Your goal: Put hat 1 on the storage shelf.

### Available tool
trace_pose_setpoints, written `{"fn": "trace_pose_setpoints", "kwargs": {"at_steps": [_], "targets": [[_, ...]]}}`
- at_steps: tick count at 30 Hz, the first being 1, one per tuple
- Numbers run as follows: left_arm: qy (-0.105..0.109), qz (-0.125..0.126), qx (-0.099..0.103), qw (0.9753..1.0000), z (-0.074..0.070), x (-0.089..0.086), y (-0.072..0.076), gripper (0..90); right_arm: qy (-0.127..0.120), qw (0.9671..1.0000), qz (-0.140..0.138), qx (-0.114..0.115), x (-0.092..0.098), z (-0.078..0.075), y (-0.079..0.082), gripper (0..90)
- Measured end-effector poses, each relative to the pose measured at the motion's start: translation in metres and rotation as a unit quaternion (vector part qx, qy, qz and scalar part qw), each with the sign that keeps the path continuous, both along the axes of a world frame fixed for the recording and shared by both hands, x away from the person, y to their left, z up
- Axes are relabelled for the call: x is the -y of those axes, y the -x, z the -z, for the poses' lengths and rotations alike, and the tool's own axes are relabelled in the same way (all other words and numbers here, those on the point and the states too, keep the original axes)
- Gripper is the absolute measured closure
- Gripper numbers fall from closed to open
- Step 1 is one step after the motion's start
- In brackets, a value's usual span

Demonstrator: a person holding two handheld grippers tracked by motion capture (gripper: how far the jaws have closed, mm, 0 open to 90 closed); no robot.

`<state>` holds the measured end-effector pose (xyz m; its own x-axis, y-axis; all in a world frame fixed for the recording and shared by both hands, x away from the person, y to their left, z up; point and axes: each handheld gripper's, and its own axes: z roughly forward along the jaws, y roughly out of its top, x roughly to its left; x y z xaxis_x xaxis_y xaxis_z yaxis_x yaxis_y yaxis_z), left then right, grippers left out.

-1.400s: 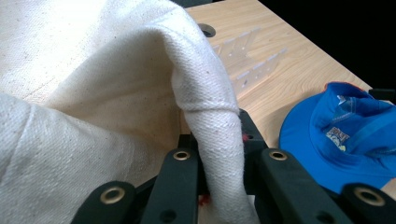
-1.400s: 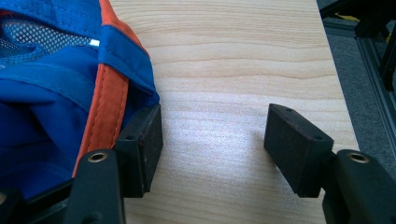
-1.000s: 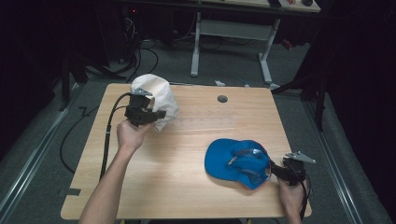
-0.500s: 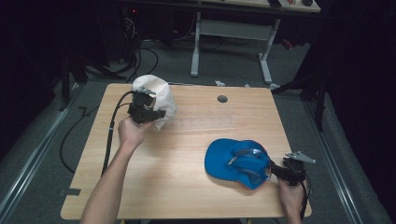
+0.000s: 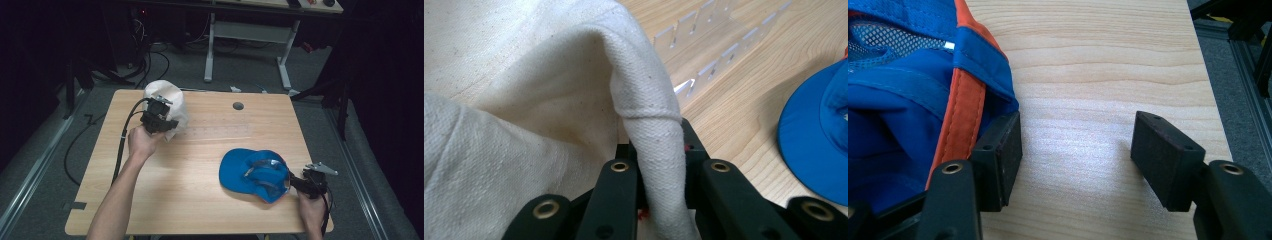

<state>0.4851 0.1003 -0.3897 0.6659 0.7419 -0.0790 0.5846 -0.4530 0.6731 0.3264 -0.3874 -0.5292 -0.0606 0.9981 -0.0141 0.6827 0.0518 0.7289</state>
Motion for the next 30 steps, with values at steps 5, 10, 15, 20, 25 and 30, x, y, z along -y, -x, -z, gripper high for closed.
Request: {"fn": "trace_pose_setpoints", "kwargs": {"at_steps": [5, 10, 15, 20, 25, 30], "targets": [[0.008, 0.004, -0.006, 0.9999, 0.0027, 0.0033, -0.0011, 82.7, 0.0, 1.0, 0.0, 0.0, 0.0001, 0.0, 0.0, 37.3], [-0.002, 0.004, -0.003, 1.0, 0.0017, 0.0011, -0.0009, 82.8, 0.0, 1.0, 0.0, 0.0, 0.0, 0.0, 0.0, 37.3], [-0.014, 0.003, 0.002, 0.9999, 0.0006, -0.0002, 0.0006, 82.9, 0.001, 1.0, 0.0, 0.0, -0.0001, 0.0, 0.0, 37.3], [-0.026, 0.007, 0.008, 0.9996, -0.0003, 0.0021, 0.0013, 83.0, 0.001, 1.0, 0.0, 0.0, -0.0001, 0.0, 0.0, 37.3], [-0.052, 0.01, 0.011, 0.9985, 0.0014, 0.0056, 0.0017, 83.0, 0.001, 1.0, 0.0, 0.0, -0.0001, 0.0, 0.0, 37.3], [-0.042, 0.007, 0.005, 0.9991, 0.0079, 0.0074, -0.0012, 83.0, 0.001, 1.0, 0.0, 0.0, -0.0001, 0.0, 0.0, 37.2]]}}
